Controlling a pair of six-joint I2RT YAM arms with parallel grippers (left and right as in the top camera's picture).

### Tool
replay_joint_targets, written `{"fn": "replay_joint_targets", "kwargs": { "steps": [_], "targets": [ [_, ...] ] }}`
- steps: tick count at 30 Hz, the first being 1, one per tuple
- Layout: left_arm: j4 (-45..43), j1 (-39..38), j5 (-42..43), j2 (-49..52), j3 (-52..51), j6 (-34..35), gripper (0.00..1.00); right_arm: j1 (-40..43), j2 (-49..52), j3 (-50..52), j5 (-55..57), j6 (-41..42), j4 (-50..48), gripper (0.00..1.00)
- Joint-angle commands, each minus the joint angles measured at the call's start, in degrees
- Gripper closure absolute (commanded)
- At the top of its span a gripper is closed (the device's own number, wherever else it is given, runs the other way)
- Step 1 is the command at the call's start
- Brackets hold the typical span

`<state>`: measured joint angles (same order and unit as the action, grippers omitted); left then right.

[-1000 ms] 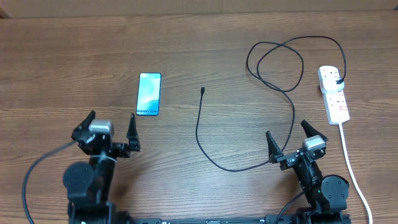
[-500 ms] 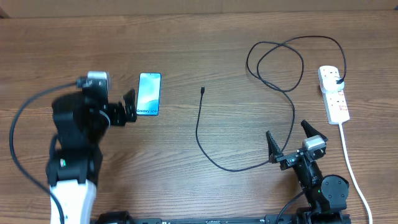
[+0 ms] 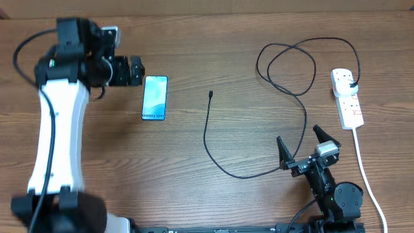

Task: Plug charger to phone and switch on socket
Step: 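Reach the left gripper down to the phone and grasp its bottom edge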

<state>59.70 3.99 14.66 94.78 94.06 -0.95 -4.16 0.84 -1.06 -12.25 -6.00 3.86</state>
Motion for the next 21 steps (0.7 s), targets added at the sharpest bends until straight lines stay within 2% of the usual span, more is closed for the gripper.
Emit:
{"fn": "replay_joint_targets", "kwargs": {
  "steps": [1, 6, 16, 21],
  "targets": [
    [5.77, -1.60, 2.19, 7.82, 8.44, -0.35, 0.00, -0.33, -0.68, 0.61, -0.24, 0.24, -0.33, 0.00],
    [9.11, -2.89, 2.29, 15.47, 10.45, -0.35, 0.01, -0.33, -0.68, 0.61, -0.24, 0.24, -0.33, 0.00],
    [3.72, -3.06, 4.85, 27.47, 10.45, 0.68, 0.01, -0.33, -0.68, 0.61, -0.24, 0.24, -0.33, 0.00],
    [2.21, -4.35, -1.51, 31.71, 10.45, 2.93, 0.02, -0.33, -0.68, 0.61, -0.24, 0.24, -0.33, 0.00]
  ]
}}
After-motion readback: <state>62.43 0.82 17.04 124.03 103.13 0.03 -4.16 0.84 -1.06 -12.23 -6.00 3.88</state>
